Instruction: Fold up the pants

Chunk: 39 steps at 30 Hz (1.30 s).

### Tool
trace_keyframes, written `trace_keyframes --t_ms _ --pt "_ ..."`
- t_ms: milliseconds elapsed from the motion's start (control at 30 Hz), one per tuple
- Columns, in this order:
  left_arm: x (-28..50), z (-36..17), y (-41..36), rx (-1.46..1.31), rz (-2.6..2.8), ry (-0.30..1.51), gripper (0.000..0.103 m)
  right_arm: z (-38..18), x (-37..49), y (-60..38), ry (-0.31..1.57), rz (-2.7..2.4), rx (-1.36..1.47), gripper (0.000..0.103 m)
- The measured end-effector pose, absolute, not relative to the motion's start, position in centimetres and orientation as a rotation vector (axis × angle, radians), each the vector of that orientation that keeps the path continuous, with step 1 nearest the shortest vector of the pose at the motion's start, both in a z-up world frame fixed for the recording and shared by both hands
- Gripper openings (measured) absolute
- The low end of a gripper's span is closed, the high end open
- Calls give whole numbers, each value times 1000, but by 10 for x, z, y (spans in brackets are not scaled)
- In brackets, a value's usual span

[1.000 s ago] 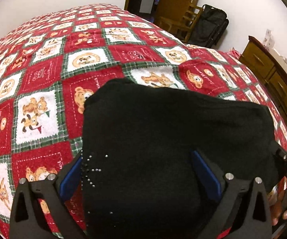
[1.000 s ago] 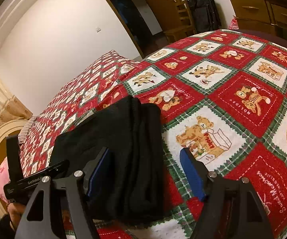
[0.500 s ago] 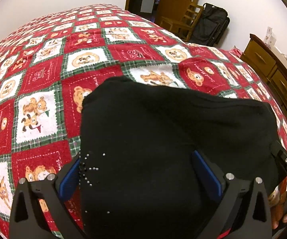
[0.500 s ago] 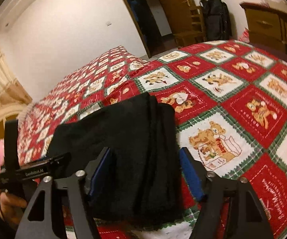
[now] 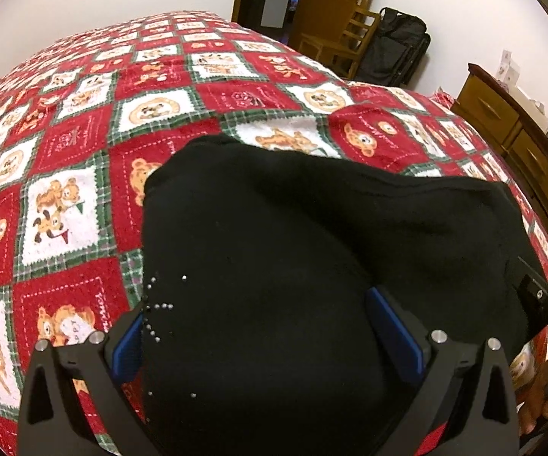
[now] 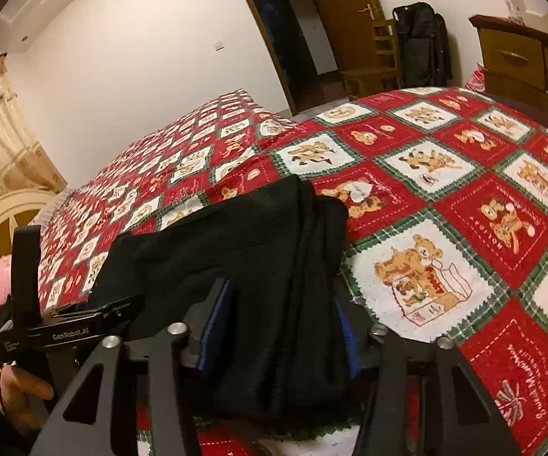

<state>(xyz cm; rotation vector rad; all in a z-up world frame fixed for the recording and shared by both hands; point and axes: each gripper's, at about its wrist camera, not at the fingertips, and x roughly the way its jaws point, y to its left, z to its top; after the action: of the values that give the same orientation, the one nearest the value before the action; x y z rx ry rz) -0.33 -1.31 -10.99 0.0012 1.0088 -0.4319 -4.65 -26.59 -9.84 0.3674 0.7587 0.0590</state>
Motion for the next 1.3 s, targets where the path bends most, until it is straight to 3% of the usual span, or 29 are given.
trace_keyframes --t_ms 133,200,267,367,667,1300 --pt "-3 -110 -14 1 -428 1010 103 -97 -45 -264 772 55 346 54" --pt "-5 -107 -15 0 -428 1006 98 -96 -45 -264 777 55 348 49" --pt "-8 -103 -17 4 -441 997 81 -95 -46 -262 771 62 342 38" --pt "-14 -99 -23 25 -470 982 60 -93 -47 -256 763 54 321 33" --pt "-17 -91 -24 45 -458 954 40 -87 -52 -247 736 25 272 28" --pt "-13 -64 -24 93 -403 860 27 -67 -45 -240 694 21 238 26"
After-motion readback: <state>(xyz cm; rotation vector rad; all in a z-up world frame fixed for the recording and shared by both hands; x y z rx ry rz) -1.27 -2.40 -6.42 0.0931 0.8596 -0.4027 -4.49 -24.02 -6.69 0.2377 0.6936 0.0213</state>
